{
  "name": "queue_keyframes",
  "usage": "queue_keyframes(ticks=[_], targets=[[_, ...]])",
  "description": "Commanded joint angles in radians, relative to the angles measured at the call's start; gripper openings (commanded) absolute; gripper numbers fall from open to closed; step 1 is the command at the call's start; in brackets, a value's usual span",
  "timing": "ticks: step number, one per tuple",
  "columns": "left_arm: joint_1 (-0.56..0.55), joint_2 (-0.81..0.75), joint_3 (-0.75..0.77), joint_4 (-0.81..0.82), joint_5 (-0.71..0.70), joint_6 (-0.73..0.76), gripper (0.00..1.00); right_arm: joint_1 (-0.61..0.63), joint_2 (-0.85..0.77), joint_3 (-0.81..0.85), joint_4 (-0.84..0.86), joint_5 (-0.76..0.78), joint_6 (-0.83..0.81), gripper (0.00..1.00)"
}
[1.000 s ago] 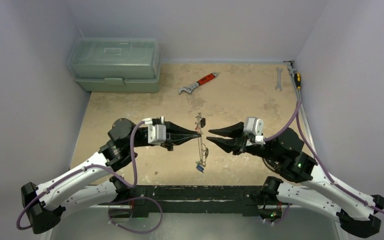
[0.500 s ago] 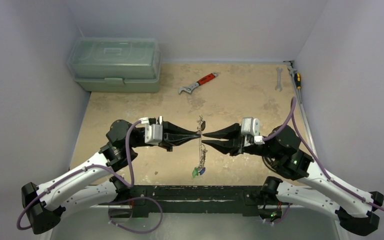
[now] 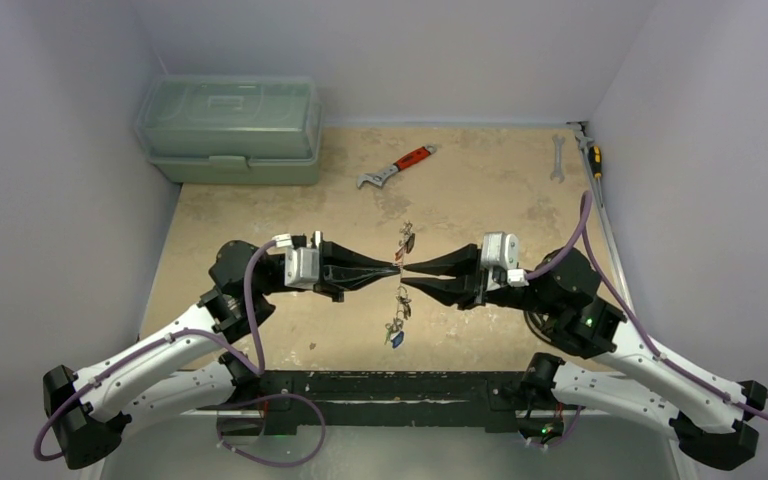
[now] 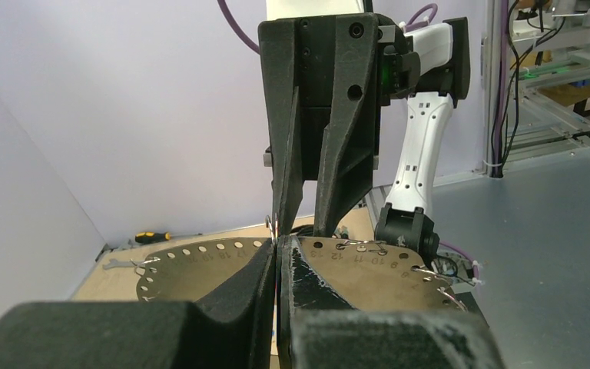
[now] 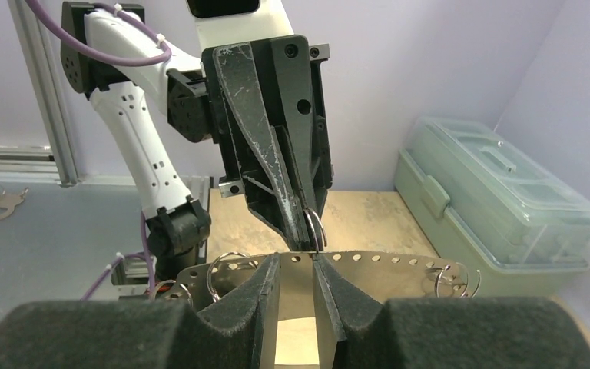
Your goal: Put the keys on the keyring
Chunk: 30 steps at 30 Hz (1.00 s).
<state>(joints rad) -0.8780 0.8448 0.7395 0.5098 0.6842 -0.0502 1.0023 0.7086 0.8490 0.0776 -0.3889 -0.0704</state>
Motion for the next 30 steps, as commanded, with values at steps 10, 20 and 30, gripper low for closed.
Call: queue_keyframes(ticks=[10, 20, 30], targets=[[-0.006, -0.004, 0.005, 0.085, 0.034, -0.033, 0.0, -0.03, 0.024, 0.059, 0.012, 0.01, 0.004, 0.3], [-0.005, -0.008, 0.004, 0.08, 0.035, -0.033, 0.0, -0.039, 0.033, 0.064, -0.005, 0.057, 0.009, 0.34], [-0.004, -0.017, 0.001, 0.072, 0.032, -0.033, 0.0, -0.044, 0.035, 0.069, -0.013, 0.022, 0.015, 0.35]])
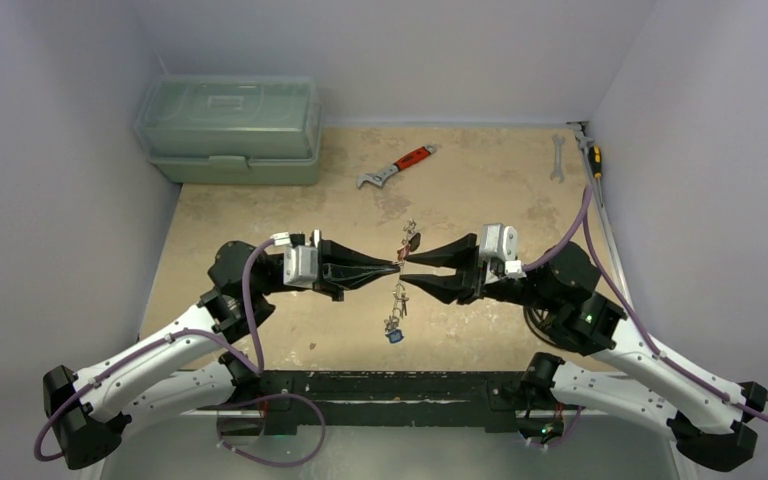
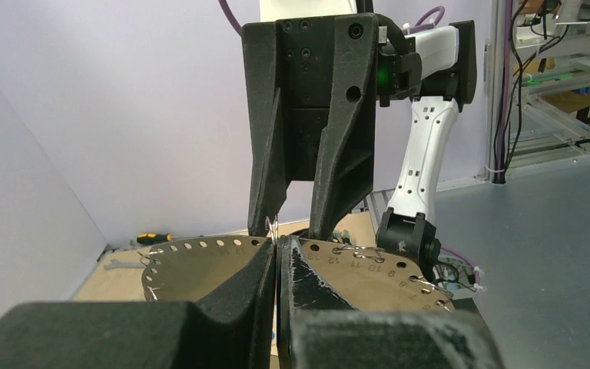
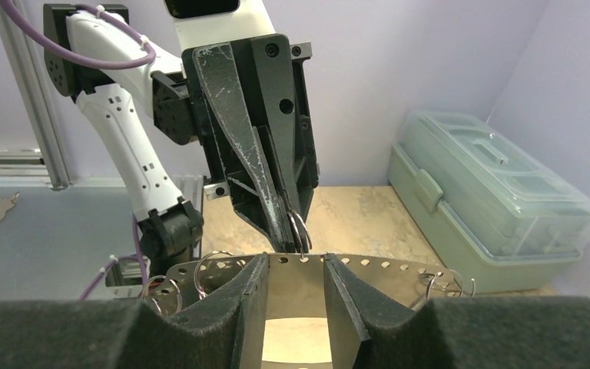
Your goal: Put the keys on the keyring
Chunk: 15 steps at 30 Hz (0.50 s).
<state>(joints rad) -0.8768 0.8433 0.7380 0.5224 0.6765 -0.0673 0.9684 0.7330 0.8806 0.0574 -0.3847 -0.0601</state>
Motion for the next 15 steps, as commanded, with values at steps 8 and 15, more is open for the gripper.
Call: queue_keyframes(ticks=[8, 15], targets=[[-0.007, -0.007, -0.003, 0.079, 0.05, -0.022, 0.0, -0.01, 0.022, 0.041, 0.033, -0.028, 0.011, 0.22], [-0.007, -0.004, -0.01, 0.09, 0.075, -0.033, 0.0, -0.011, 0.023, 0.043, 0.056, -0.038, 0.014, 0.19]])
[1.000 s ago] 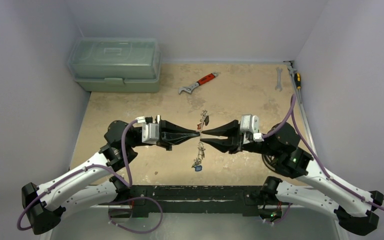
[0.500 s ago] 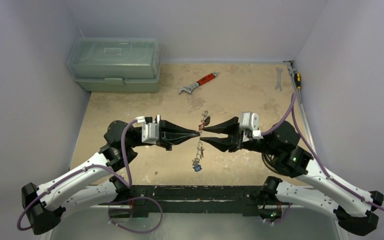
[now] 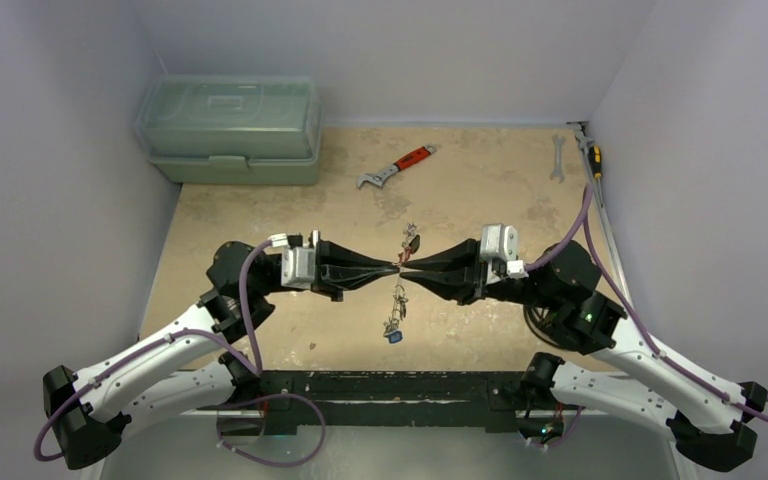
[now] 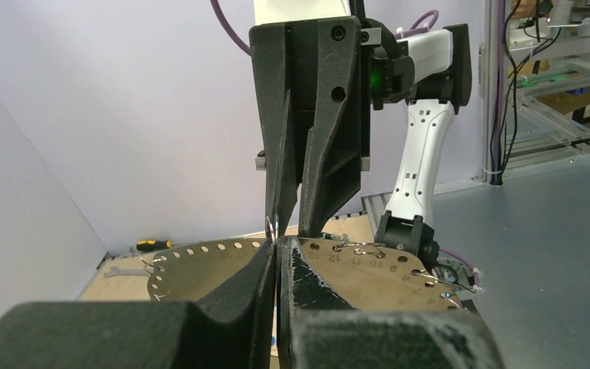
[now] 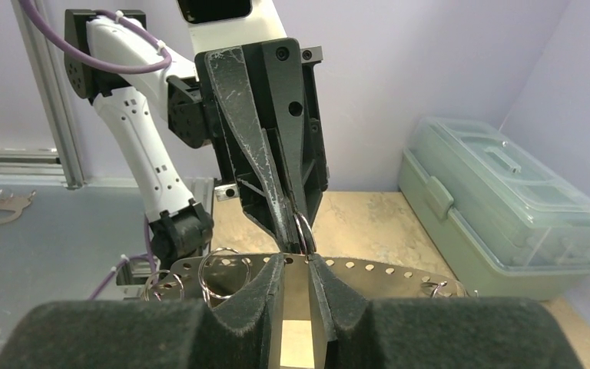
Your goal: Put the keys on the keyring
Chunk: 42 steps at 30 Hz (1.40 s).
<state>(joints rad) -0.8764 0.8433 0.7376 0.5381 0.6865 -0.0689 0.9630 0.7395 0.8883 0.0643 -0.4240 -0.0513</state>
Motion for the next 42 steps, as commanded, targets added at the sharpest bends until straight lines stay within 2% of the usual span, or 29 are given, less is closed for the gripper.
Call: queue_keyframes(ticks=[1, 10, 21, 26, 30, 39, 40, 42], targets=[[-0.008, -0.005, -0.012, 0.078, 0.068, -0.033, 0.0, -0.006, 0.016, 0.035, 0.052, -0.002, 0.006, 0.19], [-0.008, 0.002, -0.012, 0.085, 0.111, -0.042, 0.0, -0.006, 0.024, 0.047, 0.062, -0.104, 0.023, 0.18], [-0.009, 0.016, -0.015, 0.077, 0.15, -0.036, 0.0, -0.01, 0.036, 0.044, 0.081, -0.121, 0.039, 0.15], [-0.008, 0.026, -0.011, 0.04, 0.157, -0.007, 0.0, -0.01, 0.041, 0.049, 0.09, -0.155, 0.044, 0.11], [-0.009, 0.031, -0.006, 0.013, 0.156, 0.025, 0.0, -0.011, 0.041, 0.05, 0.09, -0.168, 0.044, 0.0], [-0.017, 0.028, 0.001, -0.069, 0.118, 0.099, 0.0, -0.012, 0.052, 0.041, 0.099, -0.135, 0.044, 0.0], [-0.017, 0.025, 0.007, -0.085, 0.101, 0.104, 0.02, -0.012, 0.054, 0.043, 0.091, -0.134, 0.038, 0.0], [-0.017, 0.016, 0.025, -0.14, 0.067, 0.121, 0.13, -0.012, 0.06, 0.046, 0.07, -0.134, 0.027, 0.0]])
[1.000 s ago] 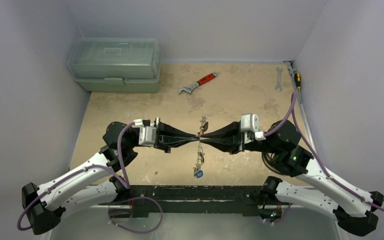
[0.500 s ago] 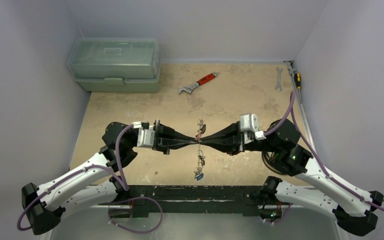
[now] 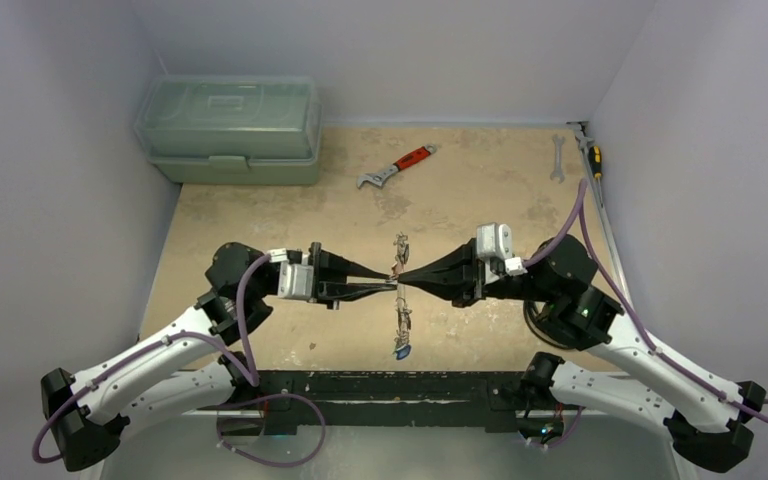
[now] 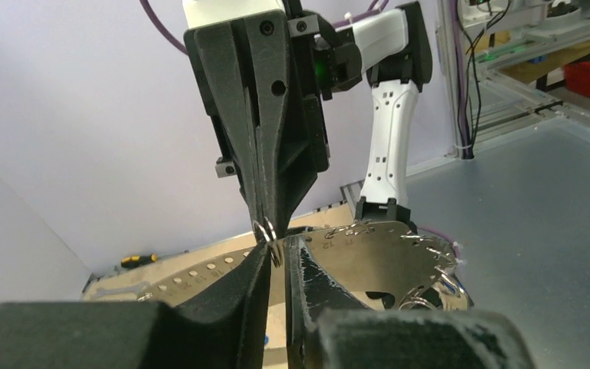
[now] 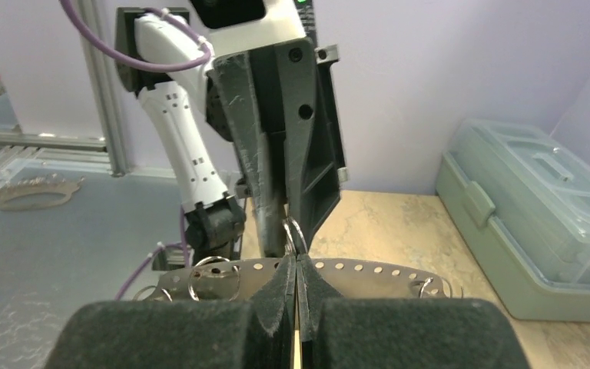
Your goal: Put the keys on the keyring
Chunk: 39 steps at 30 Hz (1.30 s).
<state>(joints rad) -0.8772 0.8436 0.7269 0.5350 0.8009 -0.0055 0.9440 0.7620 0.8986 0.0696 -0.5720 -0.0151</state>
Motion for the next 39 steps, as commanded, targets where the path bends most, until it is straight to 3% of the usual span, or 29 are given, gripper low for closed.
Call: queue_keyframes(ticks=[1, 4, 7, 11, 14, 19, 21, 29, 30, 32, 35, 39], targets=[[-0.016, 0.013, 0.048, -0.17, -0.056, 0.078, 0.21, 0.007, 0.04, 0.04, 0.047, 0.015, -0.017, 0.0], [-0.016, -0.001, 0.074, -0.252, -0.071, 0.119, 0.4, 0.007, 0.04, 0.046, 0.014, 0.024, -0.037, 0.0], [-0.016, -0.015, 0.09, -0.309, -0.092, 0.149, 0.46, 0.007, 0.042, 0.049, -0.013, 0.028, -0.054, 0.0], [-0.016, -0.007, 0.134, -0.413, -0.119, 0.192, 0.45, 0.007, 0.063, 0.066, -0.086, 0.038, -0.098, 0.0], [-0.017, 0.004, 0.176, -0.495, -0.137, 0.222, 0.38, 0.007, 0.073, 0.081, -0.142, 0.062, -0.135, 0.0], [-0.016, 0.013, 0.2, -0.58, -0.173, 0.254, 0.17, 0.007, 0.055, 0.061, -0.129, 0.07, -0.131, 0.0], [-0.016, 0.019, 0.2, -0.585, -0.184, 0.251, 0.0, 0.007, 0.053, 0.059, -0.127, 0.066, -0.129, 0.0], [-0.016, 0.03, 0.206, -0.591, -0.217, 0.239, 0.0, 0.006, 0.016, 0.053, -0.114, 0.098, -0.097, 0.0], [-0.016, 0.023, 0.202, -0.585, -0.225, 0.24, 0.0, 0.007, 0.002, 0.053, -0.115, 0.117, -0.088, 0.01], [-0.017, 0.009, 0.19, -0.56, -0.234, 0.236, 0.0, 0.007, -0.016, 0.051, -0.126, 0.162, -0.081, 0.2], [-0.016, -0.013, 0.162, -0.492, -0.24, 0.223, 0.0, 0.007, -0.028, 0.042, -0.147, 0.207, -0.08, 0.36], [-0.016, -0.037, 0.129, -0.433, -0.241, 0.199, 0.0, 0.007, -0.04, 0.02, -0.163, 0.243, -0.07, 0.43]])
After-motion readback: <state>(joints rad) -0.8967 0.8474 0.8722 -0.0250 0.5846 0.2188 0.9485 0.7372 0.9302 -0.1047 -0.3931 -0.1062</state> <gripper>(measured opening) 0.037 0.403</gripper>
